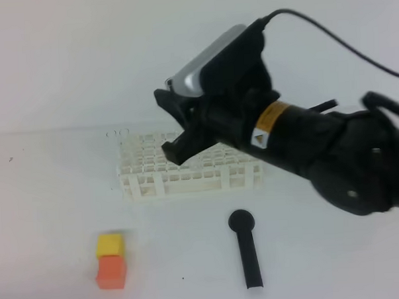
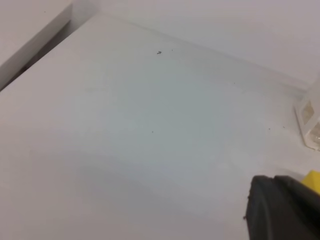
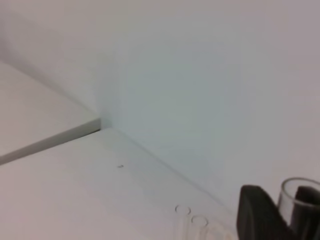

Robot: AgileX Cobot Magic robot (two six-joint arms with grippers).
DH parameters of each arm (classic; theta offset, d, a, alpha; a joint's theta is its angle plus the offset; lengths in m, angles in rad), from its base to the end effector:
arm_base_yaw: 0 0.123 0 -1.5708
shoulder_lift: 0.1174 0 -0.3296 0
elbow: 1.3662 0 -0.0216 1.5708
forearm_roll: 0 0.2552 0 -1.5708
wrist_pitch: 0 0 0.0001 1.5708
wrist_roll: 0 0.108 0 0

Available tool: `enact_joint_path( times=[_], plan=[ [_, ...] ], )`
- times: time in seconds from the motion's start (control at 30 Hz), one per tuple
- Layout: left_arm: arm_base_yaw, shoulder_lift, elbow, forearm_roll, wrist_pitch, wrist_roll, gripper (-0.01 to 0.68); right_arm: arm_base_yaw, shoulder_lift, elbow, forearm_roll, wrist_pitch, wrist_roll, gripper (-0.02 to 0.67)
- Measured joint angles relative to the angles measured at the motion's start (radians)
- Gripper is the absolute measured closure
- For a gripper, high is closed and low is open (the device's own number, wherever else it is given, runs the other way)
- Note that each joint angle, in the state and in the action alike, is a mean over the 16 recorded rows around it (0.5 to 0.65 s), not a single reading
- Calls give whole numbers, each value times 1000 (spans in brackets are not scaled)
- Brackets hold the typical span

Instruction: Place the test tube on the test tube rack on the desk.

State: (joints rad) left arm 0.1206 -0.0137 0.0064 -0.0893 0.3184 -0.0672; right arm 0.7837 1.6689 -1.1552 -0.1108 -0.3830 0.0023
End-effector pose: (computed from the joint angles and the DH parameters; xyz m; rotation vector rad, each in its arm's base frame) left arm 0.0296 0.0005 0.1788 -0.2239 1.7796 -0.0476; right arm 0.2940 0.2993 0.3540 -0.7332 1.4730 0.5585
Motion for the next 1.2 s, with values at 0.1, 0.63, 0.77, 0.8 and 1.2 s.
enact_joint_path(
  times=[0.1,0.63,0.77,0.8,1.2],
  plan=[
    [0,0,0,0,0,0,674,0,67,-36,32,-48,1,526],
    [-24,-5,14,7,-10,-4,674,1,402,-349,210,-86,-193,526],
    [-31,-3,10,8,-7,-4,674,2,442,-390,245,-68,-231,526],
    [-31,-2,8,8,-6,-3,674,2,450,-397,254,-67,-236,526],
    [-46,-2,6,8,-5,-2,674,2,512,-418,345,-112,-215,526]
  ],
)
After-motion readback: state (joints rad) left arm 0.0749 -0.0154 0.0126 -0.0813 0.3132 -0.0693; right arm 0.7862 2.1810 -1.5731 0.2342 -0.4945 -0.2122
